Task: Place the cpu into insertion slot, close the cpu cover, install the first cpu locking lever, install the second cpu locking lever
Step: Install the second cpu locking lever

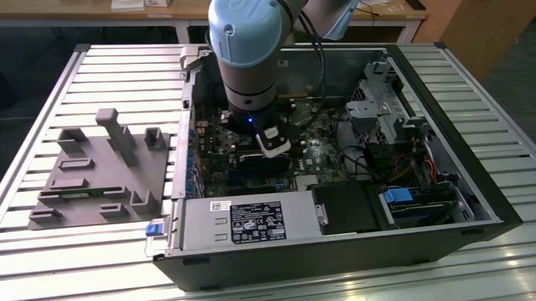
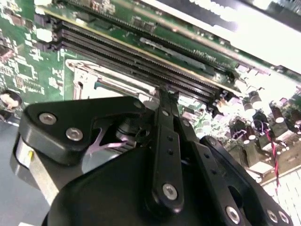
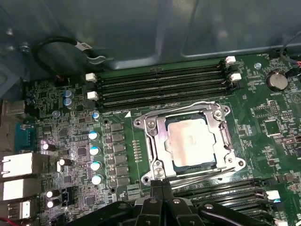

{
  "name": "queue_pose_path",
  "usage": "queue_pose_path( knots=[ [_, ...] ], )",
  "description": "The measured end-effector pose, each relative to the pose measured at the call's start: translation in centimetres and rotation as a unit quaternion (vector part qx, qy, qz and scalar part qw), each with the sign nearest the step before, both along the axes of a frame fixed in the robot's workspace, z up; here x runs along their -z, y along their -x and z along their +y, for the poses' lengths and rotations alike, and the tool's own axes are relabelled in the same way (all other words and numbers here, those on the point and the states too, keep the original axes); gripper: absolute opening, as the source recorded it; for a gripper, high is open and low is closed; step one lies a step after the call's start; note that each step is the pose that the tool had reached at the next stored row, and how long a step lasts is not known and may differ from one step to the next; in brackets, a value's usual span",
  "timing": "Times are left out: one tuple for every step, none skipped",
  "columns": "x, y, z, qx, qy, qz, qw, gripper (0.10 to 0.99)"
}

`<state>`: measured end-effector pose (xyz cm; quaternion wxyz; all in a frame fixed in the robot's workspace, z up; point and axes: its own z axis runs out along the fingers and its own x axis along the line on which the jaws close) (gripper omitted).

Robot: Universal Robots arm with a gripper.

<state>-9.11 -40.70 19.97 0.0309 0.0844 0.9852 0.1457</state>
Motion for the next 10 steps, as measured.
queue_pose_path(
  knots=[
    [0.04,0.08,0.00,0.000,-0.0001,-0.0002,1.0000,0.102],
    [0.09,0.19,0.00,0.000,-0.0001,-0.0004,1.0000,0.102],
    [0.15,0.31,0.00,0.000,-0.0001,-0.0007,1.0000,0.102],
    [0.21,0.44,0.00,0.000,-0.0001,-0.0012,1.0000,0.102],
    [0.27,0.57,0.00,0.000,-0.0001,-0.0017,1.0000,0.102],
    [0.33,0.69,0.00,0.000,-0.0001,-0.0022,1.0000,0.102],
    [0.38,0.77,0.00,0.000,0.0000,-0.0026,1.0000,0.102],
    [0.41,0.82,0.03,0.000,0.0001,-0.0028,1.0000,0.102],
    [0.43,0.86,0.07,0.000,0.0001,-0.0029,1.0000,0.102],
    [0.44,0.87,0.12,0.000,0.0001,-0.0029,1.0000,0.102]
  ],
)
